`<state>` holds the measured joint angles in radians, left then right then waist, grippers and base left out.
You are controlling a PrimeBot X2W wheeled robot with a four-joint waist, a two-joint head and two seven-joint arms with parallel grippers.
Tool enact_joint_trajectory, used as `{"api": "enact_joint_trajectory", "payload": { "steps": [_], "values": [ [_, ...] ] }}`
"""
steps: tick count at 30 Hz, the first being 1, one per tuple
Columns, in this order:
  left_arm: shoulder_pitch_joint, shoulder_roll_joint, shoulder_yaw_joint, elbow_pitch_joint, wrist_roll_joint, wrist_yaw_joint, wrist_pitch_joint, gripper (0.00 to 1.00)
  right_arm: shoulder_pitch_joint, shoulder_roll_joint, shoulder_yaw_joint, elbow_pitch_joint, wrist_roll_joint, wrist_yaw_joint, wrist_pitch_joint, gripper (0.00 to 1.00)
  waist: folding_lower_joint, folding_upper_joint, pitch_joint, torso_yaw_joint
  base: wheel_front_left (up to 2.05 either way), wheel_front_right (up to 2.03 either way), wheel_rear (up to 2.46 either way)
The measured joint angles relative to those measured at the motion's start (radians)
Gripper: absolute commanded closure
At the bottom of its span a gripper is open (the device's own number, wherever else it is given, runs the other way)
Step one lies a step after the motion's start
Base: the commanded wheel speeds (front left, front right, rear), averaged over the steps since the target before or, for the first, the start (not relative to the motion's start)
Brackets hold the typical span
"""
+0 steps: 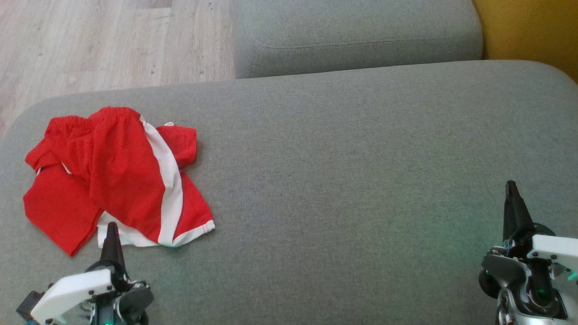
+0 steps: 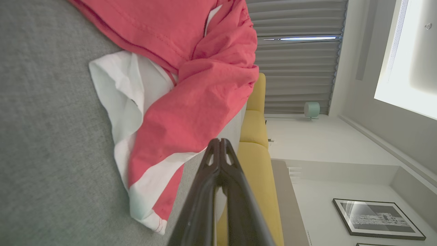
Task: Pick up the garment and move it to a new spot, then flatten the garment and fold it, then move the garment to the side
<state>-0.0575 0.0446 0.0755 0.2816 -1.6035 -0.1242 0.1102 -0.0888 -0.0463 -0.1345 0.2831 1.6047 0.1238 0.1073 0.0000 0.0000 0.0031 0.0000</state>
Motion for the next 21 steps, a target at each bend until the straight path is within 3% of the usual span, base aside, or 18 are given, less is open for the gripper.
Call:
{"api": "enact_joint_trajectory", "payload": {
  "steps": [21],
  "values": [
    [0.0,0.0,0.0,0.0,0.0,0.0,0.0,1.0,0.0,0.0,0.0,0.0,0.0,0.0,0.0,1.0,0.0,0.0,0.0,0.0,0.0,0.0,0.0]
  ]
}}
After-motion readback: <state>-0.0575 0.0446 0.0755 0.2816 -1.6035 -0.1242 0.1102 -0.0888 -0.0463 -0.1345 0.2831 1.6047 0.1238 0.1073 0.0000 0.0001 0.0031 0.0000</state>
